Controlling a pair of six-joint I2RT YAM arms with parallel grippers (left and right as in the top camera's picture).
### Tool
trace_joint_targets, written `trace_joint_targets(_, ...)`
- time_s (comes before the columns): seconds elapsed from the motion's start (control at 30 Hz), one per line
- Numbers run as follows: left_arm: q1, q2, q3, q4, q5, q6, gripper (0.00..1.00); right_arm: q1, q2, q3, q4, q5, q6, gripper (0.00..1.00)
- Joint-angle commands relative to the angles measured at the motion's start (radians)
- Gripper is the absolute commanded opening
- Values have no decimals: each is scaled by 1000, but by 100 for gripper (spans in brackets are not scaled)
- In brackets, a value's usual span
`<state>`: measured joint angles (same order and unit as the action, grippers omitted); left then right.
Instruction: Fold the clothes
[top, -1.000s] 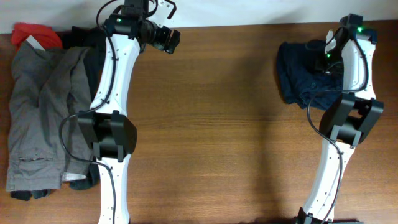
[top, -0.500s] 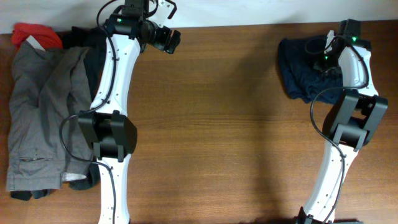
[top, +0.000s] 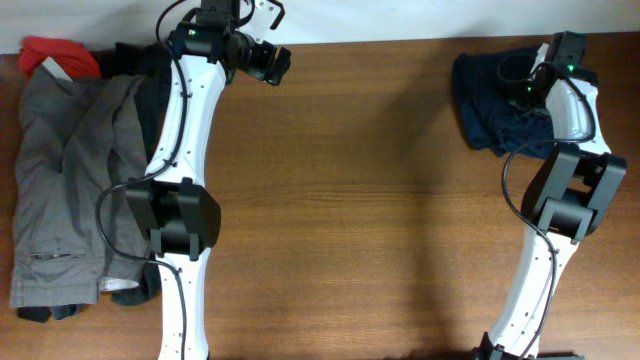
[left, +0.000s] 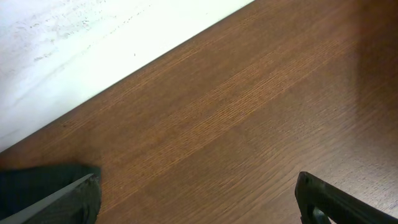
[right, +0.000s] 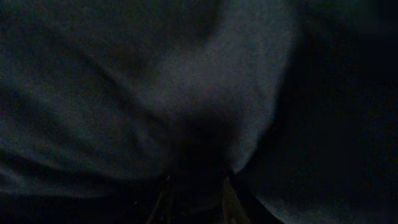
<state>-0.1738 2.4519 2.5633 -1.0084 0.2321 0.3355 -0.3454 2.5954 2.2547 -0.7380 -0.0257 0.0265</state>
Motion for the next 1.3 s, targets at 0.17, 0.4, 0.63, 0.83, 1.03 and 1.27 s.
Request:
trace_joint_targets(0.17, -5, 2, 4, 2, 8, -10, 99, -23, 82, -40, 62, 26, 62, 32)
trace_joint_targets(0.4, -6, 2, 4, 2, 8, -10, 99, -22, 80, -5, 36, 11, 87, 32)
trace_joint_targets(0.63, -8, 2, 4, 2, 8, -10, 99, -23, 54, 322, -238, 12, 87, 100)
trace_joint_targets(0.83, -7, 2, 4, 2, 8, -10, 99, -21, 17, 764, -524, 9, 87, 99)
trace_joint_targets(1.03, -7, 2, 4, 2, 8, -10, 99, 0, -107, 887, -665, -190, 92, 99)
trace_joint_targets(1.27, -7, 2, 4, 2, 8, -10, 99, 68, -230, 887, -793, -709, 92, 99)
